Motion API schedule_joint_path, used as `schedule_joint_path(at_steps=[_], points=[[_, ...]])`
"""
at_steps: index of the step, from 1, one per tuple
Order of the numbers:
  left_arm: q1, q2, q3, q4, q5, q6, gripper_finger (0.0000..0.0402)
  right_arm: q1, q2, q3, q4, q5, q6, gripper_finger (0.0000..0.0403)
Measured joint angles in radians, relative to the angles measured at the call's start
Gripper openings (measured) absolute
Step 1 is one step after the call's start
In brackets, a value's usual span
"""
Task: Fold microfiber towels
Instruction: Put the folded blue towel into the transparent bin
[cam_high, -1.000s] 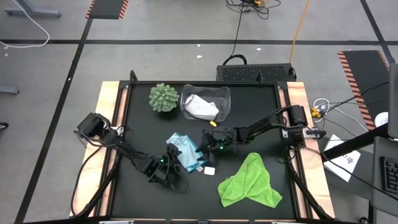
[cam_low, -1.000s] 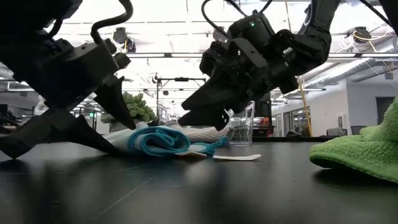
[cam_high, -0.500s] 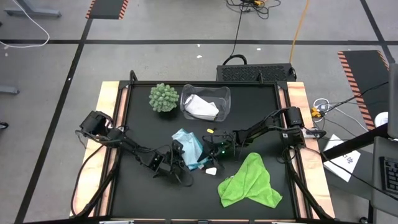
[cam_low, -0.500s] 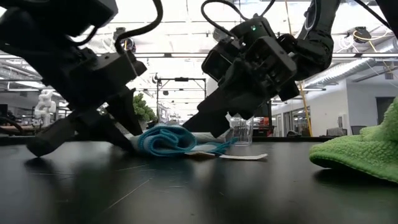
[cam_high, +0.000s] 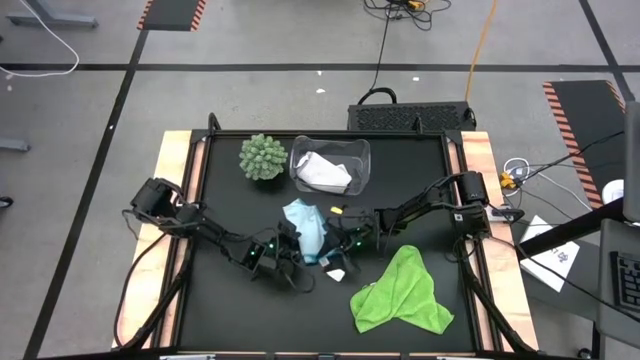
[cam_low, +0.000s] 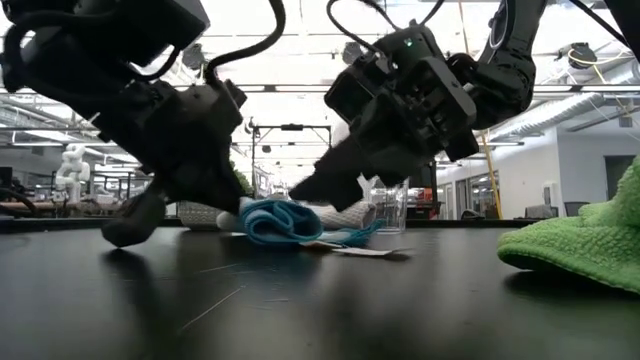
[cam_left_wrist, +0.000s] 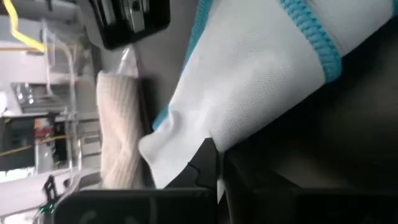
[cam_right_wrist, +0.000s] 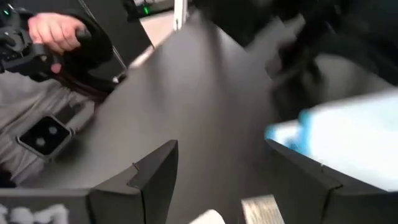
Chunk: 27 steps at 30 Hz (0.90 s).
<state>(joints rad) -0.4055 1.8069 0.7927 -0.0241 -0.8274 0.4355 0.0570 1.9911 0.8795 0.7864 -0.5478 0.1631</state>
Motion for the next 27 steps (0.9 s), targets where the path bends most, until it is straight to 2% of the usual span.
schedule_joint_path(at_steps=[5, 12, 18, 27], points=[[0.019, -0.046, -0.003, 0.01, -0.047, 0.008, 0.0005, 0.0, -0.008, 0.0, 0.086, 0.001, -0.004, 0.0222], [0.05, -0.137, 0.023, 0.033, -0.12, 0.092, 0.0005, 0.003, -0.069, 0.0, 0.066, 0.052, -0.036, 0.0222], [0.09, -0.206, 0.098, 0.021, -0.171, 0.183, 0.0005, 0.044, -0.115, -0.006, 0.033, 0.057, -0.055, 0.0222], [0.225, -0.256, 0.238, 0.011, -0.143, 0.368, 0.0005, 0.143, -0.133, -0.009, -0.034, 0.132, -0.09, 0.0222]])
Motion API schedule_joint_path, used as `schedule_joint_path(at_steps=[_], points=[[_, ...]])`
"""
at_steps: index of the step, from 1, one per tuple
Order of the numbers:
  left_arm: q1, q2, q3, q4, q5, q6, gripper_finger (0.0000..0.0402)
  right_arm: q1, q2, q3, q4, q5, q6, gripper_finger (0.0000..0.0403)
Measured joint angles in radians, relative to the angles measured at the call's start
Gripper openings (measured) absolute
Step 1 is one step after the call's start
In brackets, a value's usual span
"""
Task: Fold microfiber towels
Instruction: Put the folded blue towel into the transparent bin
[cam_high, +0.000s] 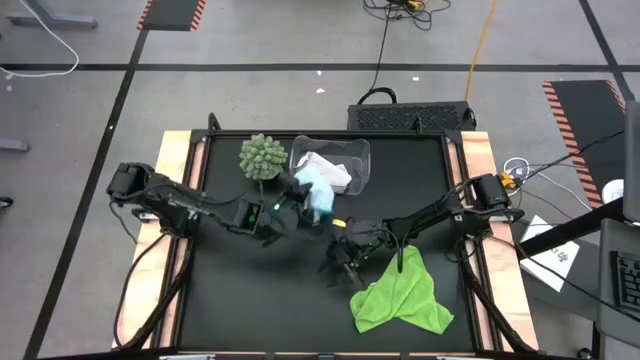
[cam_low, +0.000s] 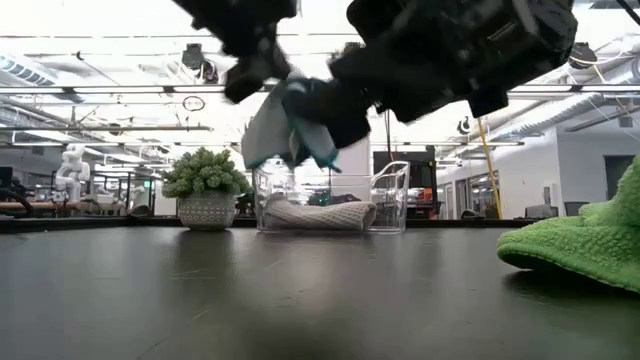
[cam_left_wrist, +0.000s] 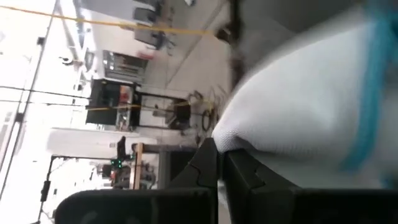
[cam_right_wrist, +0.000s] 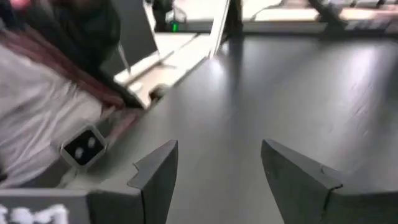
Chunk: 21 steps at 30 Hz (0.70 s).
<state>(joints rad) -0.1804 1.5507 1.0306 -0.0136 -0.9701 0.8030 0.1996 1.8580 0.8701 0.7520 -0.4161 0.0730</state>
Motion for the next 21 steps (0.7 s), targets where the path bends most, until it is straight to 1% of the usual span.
schedule_joint_path(at_steps=[5, 8, 12, 14, 17, 19, 21], points=[[0.127, 0.001, 0.084, -0.006, 0.057, 0.093, 0.0005, 0.04, 0.003, -0.003, -0.055, 0.004, -0.007, 0.0222], [0.216, -0.001, 0.136, 0.004, 0.152, 0.114, 0.0005, 0.06, 0.003, -0.023, -0.064, 0.02, -0.007, 0.0222], [0.348, 0.001, 0.168, 0.024, 0.282, 0.127, 0.0005, 0.067, 0.003, -0.073, -0.06, 0.03, -0.008, 0.0222], [0.405, 0.001, 0.171, 0.027, 0.352, 0.108, 0.0005, 0.063, 0.003, -0.102, -0.039, 0.043, -0.007, 0.0222], [0.484, 0.029, 0.171, 0.044, 0.475, 0.042, 0.0005, 0.044, 0.003, -0.155, 0.01, 0.055, -0.001, 0.0222], [0.516, 0.067, 0.17, 0.046, 0.503, 0.02, 0.0005, 0.028, 0.003, -0.19, 0.058, 0.057, 0.015, 0.0222], [0.53, 0.118, 0.171, 0.048, 0.509, -0.012, 0.0005, 0.015, 0.003, -0.226, 0.122, 0.057, 0.034, 0.0222]])
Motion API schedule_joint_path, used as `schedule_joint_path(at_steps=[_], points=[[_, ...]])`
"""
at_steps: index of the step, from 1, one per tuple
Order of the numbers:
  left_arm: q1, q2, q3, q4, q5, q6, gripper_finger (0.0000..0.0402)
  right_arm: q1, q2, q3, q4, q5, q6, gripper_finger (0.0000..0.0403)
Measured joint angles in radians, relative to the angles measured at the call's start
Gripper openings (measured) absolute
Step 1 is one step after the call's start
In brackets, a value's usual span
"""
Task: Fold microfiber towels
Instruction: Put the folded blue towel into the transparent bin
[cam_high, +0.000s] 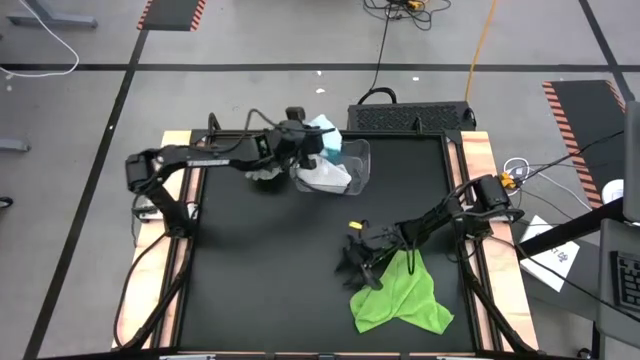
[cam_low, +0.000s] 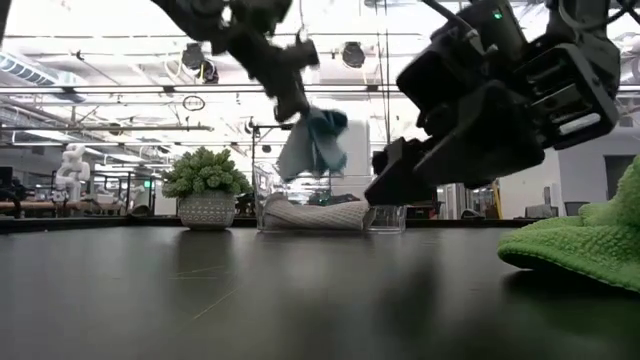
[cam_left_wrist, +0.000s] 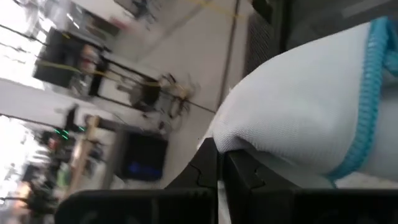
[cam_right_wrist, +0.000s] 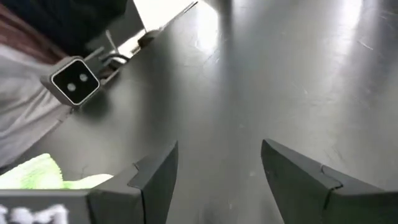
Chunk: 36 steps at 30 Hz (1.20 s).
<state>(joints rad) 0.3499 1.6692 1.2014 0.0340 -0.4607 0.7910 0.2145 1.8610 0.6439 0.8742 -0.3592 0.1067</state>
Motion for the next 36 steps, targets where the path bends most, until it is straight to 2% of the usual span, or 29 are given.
schedule_joint_path(at_steps=[5, 8, 12, 18, 25, 30, 33, 36], points=[[-0.024, 0.147, -0.001, 0.021, -0.039, -0.05, 0.0005, -0.018, 0.0, -0.085, 0.15, 0.0, 0.073, 0.0222], [-0.066, 0.197, -0.001, 0.021, -0.097, -0.075, 0.0005, -0.017, 0.0, -0.121, 0.222, 0.0, 0.1, 0.0222], [-0.125, 0.207, -0.001, -0.023, -0.141, -0.169, 0.0005, -0.009, -0.001, -0.139, 0.277, 0.0, 0.126, 0.0222], [-0.183, 0.202, -0.001, -0.105, -0.141, -0.277, 0.0005, 0.006, -0.001, -0.14, 0.304, 0.0, 0.128, 0.0222], [-0.195, 0.201, 0.076, -0.339, -0.125, -0.4, 0.0041, 0.01, -0.001, -0.14, 0.334, 0.048, 0.128, 0.0221], [-0.21, 0.201, 0.182, -0.556, -0.074, -0.5, 0.0071, 0.009, -0.001, -0.14, 0.334, 0.05, 0.128, 0.0222], [-0.229, 0.201, 0.242, -0.638, -0.036, -0.513, 0.0082, 0.009, -0.001, -0.139, 0.334, 0.05, 0.128, 0.0222], [-0.248, 0.201, 0.296, -0.664, -0.055, -0.487, 0.0084, 0.009, -0.001, -0.139, 0.334, 0.05, 0.128, 0.0222]])
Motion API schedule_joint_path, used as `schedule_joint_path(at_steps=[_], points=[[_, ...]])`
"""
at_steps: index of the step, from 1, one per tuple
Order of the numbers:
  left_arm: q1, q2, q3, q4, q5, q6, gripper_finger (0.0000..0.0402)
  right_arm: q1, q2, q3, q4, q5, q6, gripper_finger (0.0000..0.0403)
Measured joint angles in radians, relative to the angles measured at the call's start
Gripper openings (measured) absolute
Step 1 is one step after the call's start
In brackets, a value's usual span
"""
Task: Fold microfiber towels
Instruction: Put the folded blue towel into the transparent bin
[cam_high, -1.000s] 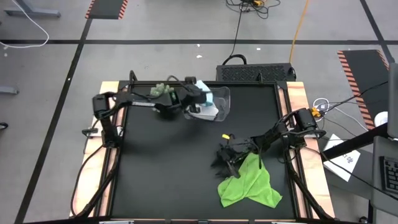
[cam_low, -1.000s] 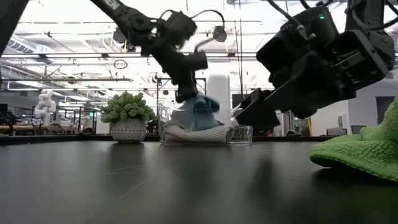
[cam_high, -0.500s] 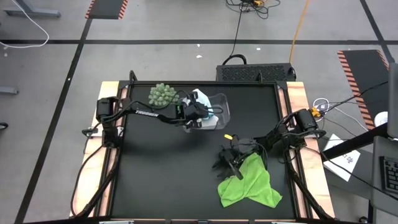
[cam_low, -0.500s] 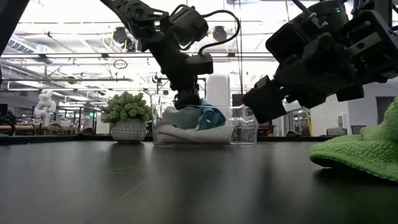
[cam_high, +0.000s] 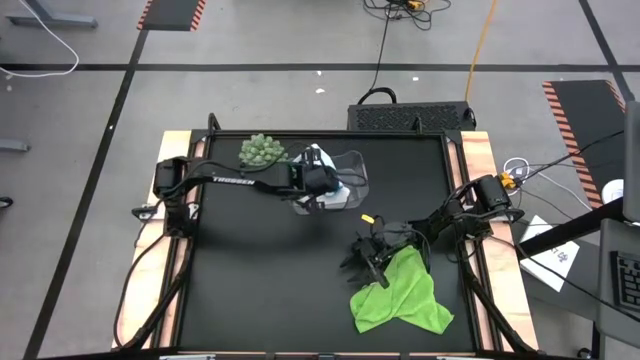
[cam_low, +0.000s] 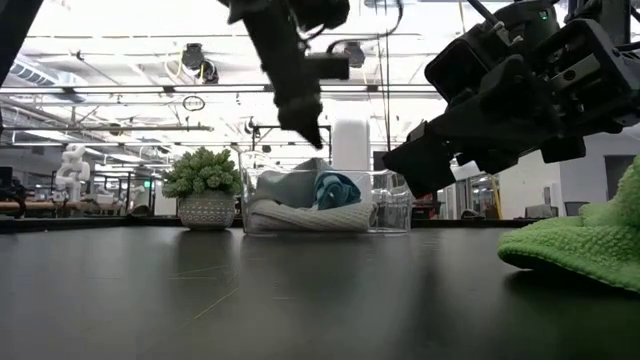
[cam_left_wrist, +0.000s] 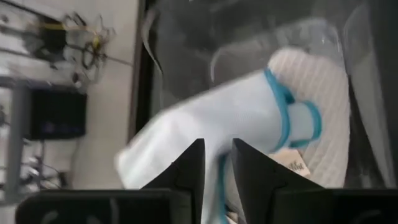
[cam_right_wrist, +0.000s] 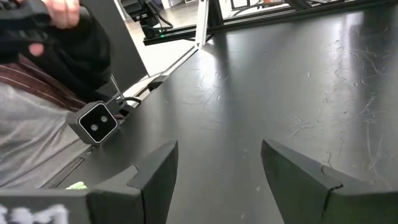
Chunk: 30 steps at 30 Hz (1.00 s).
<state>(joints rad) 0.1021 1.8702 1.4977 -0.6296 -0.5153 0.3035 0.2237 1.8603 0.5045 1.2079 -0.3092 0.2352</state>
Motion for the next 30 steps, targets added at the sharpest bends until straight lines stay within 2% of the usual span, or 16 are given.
schedule_joint_path(at_steps=[5, 9, 12, 15, 19, 22, 30], points=[[0.004, -0.001, 0.046, 0.041, -0.056, 0.126, 0.0085, 0.0, 0.0, 0.0, 0.0, 0.0, 0.0, 0.0222], [0.083, -0.001, 0.045, 0.081, -0.063, 0.186, 0.0085, 0.008, 0.0, 0.0, 0.0, 0.002, -0.001, 0.0222], [0.163, -0.001, 0.031, 0.088, 0.038, 0.182, 0.0085, 0.014, 0.0, 0.0, -0.002, 0.001, -0.009, 0.0222], [0.237, -0.001, -0.006, 0.09, 0.217, 0.134, 0.0085, 0.014, 0.0, 0.0, -0.01, 0.001, -0.011, 0.0222], [0.28, -0.001, -0.073, 0.074, 0.369, 0.059, 0.0085, 0.013, 0.0, 0.0, -0.016, 0.001, -0.015, 0.0222], [0.265, -0.001, -0.116, 0.041, 0.425, 0.034, 0.0085, 0.006, 0.0, 0.0, -0.016, -0.001, -0.019, 0.0222], [0.173, -0.001, -0.148, -0.084, 0.47, -0.064, 0.0085, -0.029, 0.0, 0.0, -0.003, 0.001, -0.019, 0.0222]])
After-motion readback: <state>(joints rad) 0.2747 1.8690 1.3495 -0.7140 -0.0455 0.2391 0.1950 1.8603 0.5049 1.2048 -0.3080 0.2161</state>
